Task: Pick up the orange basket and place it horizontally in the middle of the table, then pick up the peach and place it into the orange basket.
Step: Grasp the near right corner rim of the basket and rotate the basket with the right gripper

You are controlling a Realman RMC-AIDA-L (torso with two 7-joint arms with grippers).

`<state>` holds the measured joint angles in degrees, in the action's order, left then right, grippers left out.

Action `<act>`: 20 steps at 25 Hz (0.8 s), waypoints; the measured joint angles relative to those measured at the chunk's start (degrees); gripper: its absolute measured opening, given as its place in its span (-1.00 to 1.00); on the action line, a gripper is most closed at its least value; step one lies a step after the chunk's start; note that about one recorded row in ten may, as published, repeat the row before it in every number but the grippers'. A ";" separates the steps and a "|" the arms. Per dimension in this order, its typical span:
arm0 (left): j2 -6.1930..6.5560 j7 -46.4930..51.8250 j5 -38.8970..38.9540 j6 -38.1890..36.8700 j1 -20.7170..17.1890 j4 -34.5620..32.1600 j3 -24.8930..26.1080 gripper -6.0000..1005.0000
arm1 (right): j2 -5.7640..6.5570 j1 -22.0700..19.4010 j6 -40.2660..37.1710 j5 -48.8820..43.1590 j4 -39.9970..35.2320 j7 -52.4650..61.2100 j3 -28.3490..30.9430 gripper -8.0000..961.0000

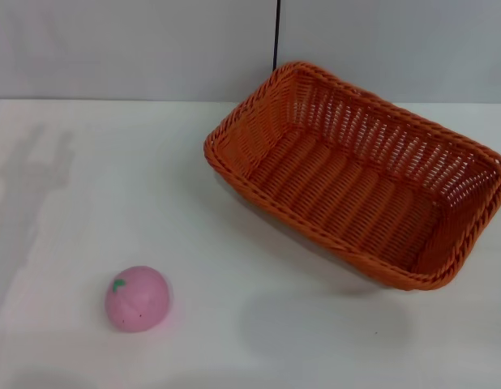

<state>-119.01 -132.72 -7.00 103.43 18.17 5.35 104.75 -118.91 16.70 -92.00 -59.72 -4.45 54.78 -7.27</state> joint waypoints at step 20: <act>0.63 6.13 -0.64 -3.14 -0.87 0.15 0.30 0.03 | 2.53 -2.98 -3.35 -11.10 -23.79 18.04 -15.71 0.18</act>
<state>-118.38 -126.59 -7.64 100.29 17.30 5.50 105.05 -116.38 13.72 -95.34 -70.82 -28.24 72.82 -22.98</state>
